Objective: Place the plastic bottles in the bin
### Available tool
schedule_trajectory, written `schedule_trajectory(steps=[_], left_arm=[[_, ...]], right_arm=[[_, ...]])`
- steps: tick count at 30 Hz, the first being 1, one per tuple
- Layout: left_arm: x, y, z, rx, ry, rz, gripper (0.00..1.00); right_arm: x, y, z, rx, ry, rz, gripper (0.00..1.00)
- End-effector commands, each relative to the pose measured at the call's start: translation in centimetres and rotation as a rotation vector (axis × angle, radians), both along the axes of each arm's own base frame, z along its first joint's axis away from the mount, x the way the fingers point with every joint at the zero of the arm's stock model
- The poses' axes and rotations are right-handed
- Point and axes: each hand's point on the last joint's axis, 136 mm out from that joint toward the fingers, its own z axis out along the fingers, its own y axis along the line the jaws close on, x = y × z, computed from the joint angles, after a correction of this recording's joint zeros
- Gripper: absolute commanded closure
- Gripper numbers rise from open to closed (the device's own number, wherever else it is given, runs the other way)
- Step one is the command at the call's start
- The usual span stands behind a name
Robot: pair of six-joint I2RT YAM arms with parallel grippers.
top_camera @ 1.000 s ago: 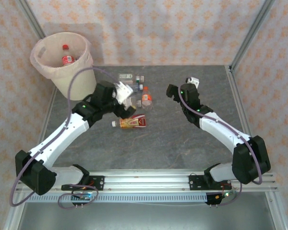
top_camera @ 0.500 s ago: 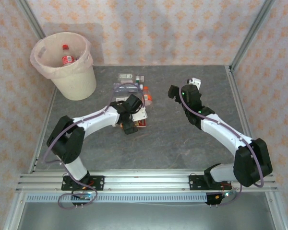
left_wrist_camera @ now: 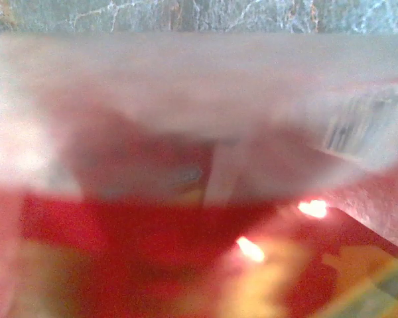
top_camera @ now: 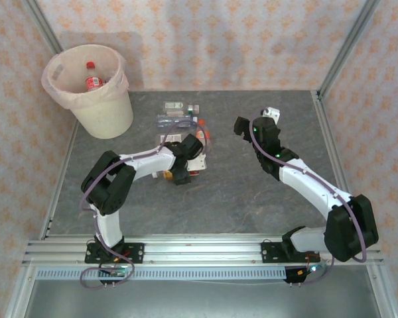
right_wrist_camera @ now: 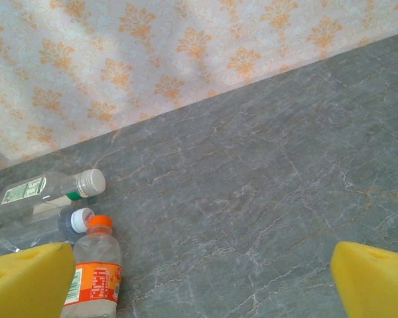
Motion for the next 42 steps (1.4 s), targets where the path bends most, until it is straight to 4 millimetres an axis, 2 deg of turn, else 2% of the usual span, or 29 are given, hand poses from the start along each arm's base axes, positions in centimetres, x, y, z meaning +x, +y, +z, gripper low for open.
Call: schedule_trajectory(steps=[1,6,10,14,17,19,21,23,27,32,35,38,42], left_arm=[[2.0,-0.4,1.3,-0.038,-0.104,0.043,0.24],[1.6,-1.0,4.2,-0.152,-0.155,0.084,0.32],[2.0,-1.8,8.3,-0.297,-0.253,0.108,0.37],[3.1,-2.0,13.7,-0.484,-0.308,0.173,0.43],[5.4,-0.3,18.4,-0.598,-0.379,0.268,0.48],[7.1,1.1,21.7,-0.644,-0.471,0.328,0.49],[9.0,3.2,25.4,-0.710,-0.579,0.421,0.49],[10.6,5.6,28.6,-0.788,-0.668,0.528,0.49],[12.6,11.0,34.5,-0.911,-0.848,0.723,0.50],[13.5,17.0,40.8,-0.992,-1.034,0.858,0.48],[14.0,21.7,43.9,-0.989,-1.157,0.967,0.48],[14.8,26.5,45.8,-0.922,-1.242,1.089,0.48],[15.6,32.8,46.0,-0.755,-1.325,1.267,0.49]], right_arm=[[-0.4,-1.1,0.4,-0.019,-0.015,-0.032,0.01],[-0.6,-1.6,0.7,-0.029,-0.026,-0.049,0.01],[-0.7,-1.8,1.2,-0.030,-0.040,-0.064,0.01],[-0.6,-1.8,1.6,-0.012,-0.055,-0.066,0.01],[-0.7,-1.5,2.0,0.014,-0.070,-0.052,0.01],[-0.8,-0.1,2.7,0.050,-0.106,0.028,0.01],[-1.0,2.1,3.7,0.087,-0.157,0.158,0.01],[-1.1,3.4,4.4,0.113,-0.178,0.228,0.01],[-0.9,4.7,5.1,0.135,-0.182,0.289,0.01],[-0.2,5.1,5.0,0.145,-0.175,0.290,0.01],[0.0,5.3,5.0,0.151,-0.167,0.289,0.01],[0.2,5.4,4.7,0.158,-0.154,0.287,0.01],[0.2,5.3,4.4,0.163,-0.145,0.283,0.01]])
